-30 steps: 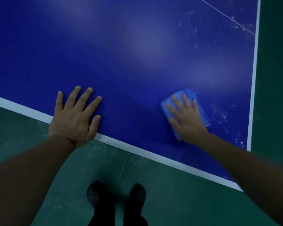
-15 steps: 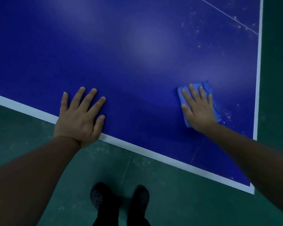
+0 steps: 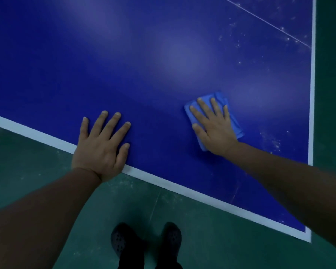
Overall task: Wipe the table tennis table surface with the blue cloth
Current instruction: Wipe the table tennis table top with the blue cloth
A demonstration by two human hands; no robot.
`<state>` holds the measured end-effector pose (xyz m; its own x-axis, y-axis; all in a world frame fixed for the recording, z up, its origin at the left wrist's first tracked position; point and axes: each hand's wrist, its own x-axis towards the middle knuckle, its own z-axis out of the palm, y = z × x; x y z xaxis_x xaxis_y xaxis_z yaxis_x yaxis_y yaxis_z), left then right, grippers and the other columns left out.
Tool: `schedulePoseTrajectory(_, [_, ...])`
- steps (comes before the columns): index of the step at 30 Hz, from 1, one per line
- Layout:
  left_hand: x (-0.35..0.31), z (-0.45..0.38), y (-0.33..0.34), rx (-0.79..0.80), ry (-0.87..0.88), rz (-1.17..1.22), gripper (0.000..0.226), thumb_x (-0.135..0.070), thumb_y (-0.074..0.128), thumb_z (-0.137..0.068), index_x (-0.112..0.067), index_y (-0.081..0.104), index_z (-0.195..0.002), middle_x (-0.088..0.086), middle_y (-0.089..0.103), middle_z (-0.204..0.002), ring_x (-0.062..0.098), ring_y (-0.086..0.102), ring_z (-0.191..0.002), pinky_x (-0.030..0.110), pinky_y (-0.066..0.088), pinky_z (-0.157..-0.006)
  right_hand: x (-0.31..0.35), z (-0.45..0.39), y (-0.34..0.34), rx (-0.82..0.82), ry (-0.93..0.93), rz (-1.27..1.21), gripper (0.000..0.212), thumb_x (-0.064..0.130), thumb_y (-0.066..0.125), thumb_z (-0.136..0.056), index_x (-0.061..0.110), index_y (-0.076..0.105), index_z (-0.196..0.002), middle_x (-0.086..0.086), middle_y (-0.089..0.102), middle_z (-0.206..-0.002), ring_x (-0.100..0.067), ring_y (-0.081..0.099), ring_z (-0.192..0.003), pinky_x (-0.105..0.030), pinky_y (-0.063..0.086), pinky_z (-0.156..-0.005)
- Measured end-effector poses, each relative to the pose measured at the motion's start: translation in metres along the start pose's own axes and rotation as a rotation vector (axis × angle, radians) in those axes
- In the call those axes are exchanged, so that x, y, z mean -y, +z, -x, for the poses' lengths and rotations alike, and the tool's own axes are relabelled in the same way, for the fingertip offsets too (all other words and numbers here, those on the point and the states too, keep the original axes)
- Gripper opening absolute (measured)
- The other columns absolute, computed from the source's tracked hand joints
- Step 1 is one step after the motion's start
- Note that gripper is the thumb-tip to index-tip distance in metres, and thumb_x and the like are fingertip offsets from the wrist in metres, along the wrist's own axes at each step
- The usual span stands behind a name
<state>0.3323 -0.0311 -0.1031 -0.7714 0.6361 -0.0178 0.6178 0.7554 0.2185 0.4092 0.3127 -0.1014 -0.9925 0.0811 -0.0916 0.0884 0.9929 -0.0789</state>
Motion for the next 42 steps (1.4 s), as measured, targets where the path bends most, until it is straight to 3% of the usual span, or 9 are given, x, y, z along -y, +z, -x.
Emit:
schedulePoseTrajectory(8, [-0.009, -0.005, -0.008, -0.073, -0.061, 0.143, 0.058, -0.045, 0.033, -0.097, -0.015, 0.053, -0.143, 0.006, 0.039, -0.157, 0.029, 0.023, -0.151, 0.065, 0.007, -0.119, -0.018, -0.023, -0.004, 0.037, -0.345, 0.029, 0.054, 0.053, 0.021, -0.104, 0.038, 0.024, -0.155, 0.009, 0.012, -0.165, -0.026, 0.0, -0.153, -0.062, 0.001, -0.119])
schedulePoseTrajectory(19, [-0.091, -0.226, -0.002, -0.137, -0.168, 0.2, 0.06, -0.041, 0.025, -0.097, -0.017, 0.047, -0.147, 0.003, 0.034, -0.16, 0.024, 0.02, -0.152, 0.056, 0.007, -0.123, -0.111, -0.195, -0.03, 0.085, -0.298, 0.014, 0.057, 0.062, 0.009, -0.1, 0.045, 0.01, -0.155, 0.02, -0.004, -0.163, -0.017, -0.013, -0.152, -0.052, -0.013, -0.12])
schedulePoseTrajectory(24, [-0.101, -0.273, 0.016, -0.122, -0.23, 0.181, 0.062, -0.045, 0.02, -0.1, -0.018, 0.033, -0.155, 0.003, 0.019, -0.165, 0.022, 0.002, -0.155, 0.048, 0.001, -0.124, -0.162, -0.256, -0.035, 0.045, -0.298, -0.004, 0.057, 0.059, 0.015, -0.099, 0.042, 0.02, -0.154, 0.017, 0.01, -0.163, -0.02, 0.0, -0.153, -0.051, -0.008, -0.121])
schedulePoseTrajectory(28, [-0.1, -0.277, 0.023, -0.09, -0.213, 0.103, 0.059, -0.044, 0.023, -0.101, -0.022, 0.035, -0.154, 0.004, 0.022, -0.164, 0.026, 0.008, -0.154, 0.047, 0.002, -0.122, -0.219, -0.319, -0.045, 0.014, -0.151, 0.053, 0.065, 0.061, 0.011, -0.093, 0.04, 0.022, -0.154, 0.009, 0.019, -0.164, -0.027, 0.011, -0.152, -0.06, 0.008, -0.119])
schedulePoseTrajectory(32, [-0.099, -0.28, 0.026, -0.056, -0.22, 0.064, 0.057, -0.043, 0.026, -0.101, -0.022, 0.04, -0.152, 0.005, 0.029, -0.162, 0.027, 0.015, -0.153, 0.047, 0.005, -0.121, -0.245, -0.357, -0.056, -0.01, 0.225, -0.022, 0.062, 0.055, 0.017, -0.097, 0.038, 0.018, -0.156, 0.008, 0.012, -0.166, -0.028, 0.005, -0.153, -0.06, 0.003, -0.119])
schedulePoseTrajectory(35, [-0.099, -0.281, 0.026, -0.071, -0.207, 0.074, 0.057, -0.042, 0.03, -0.099, -0.021, 0.044, -0.15, 0.006, 0.031, -0.161, 0.028, 0.019, -0.152, 0.05, 0.009, -0.12, -0.204, -0.332, -0.04, -0.065, -0.064, 0.041, 0.058, 0.05, 0.024, -0.1, 0.029, 0.032, -0.154, -0.001, 0.028, -0.162, -0.039, 0.022, -0.148, -0.07, 0.014, -0.113])
schedulePoseTrajectory(37, [-0.099, -0.284, 0.025, -0.081, -0.206, 0.07, 0.057, -0.041, 0.031, -0.098, -0.02, 0.046, -0.149, 0.007, 0.033, -0.16, 0.03, 0.02, -0.151, 0.052, 0.011, -0.119, -0.2, -0.31, -0.031, -0.046, -0.264, 0.049, 0.056, 0.051, 0.025, -0.1, 0.033, 0.034, -0.152, 0.004, 0.03, -0.161, -0.033, 0.023, -0.149, -0.066, 0.011, -0.116])
schedulePoseTrajectory(38, [-0.099, -0.285, 0.025, -0.079, -0.204, 0.065, 0.058, -0.041, 0.032, -0.097, -0.019, 0.046, -0.149, 0.008, 0.033, -0.16, 0.031, 0.02, -0.151, 0.053, 0.012, -0.119, -0.211, -0.309, -0.034, -0.029, -0.236, 0.039, 0.058, 0.054, 0.022, -0.099, 0.035, 0.032, -0.152, 0.006, 0.028, -0.161, -0.031, 0.02, -0.15, -0.065, 0.009, -0.117])
schedulePoseTrajectory(42, [-0.101, -0.286, 0.025, -0.09, -0.193, 0.073, 0.058, -0.04, 0.033, -0.097, -0.018, 0.045, -0.149, 0.008, 0.032, -0.16, 0.031, 0.019, -0.151, 0.052, 0.01, -0.12, -0.242, -0.321, -0.047, -0.008, 0.309, 0.02, 0.062, 0.055, 0.015, -0.098, 0.034, 0.018, -0.157, 0.006, 0.011, -0.166, -0.03, 0.003, -0.153, -0.062, 0.003, -0.119])
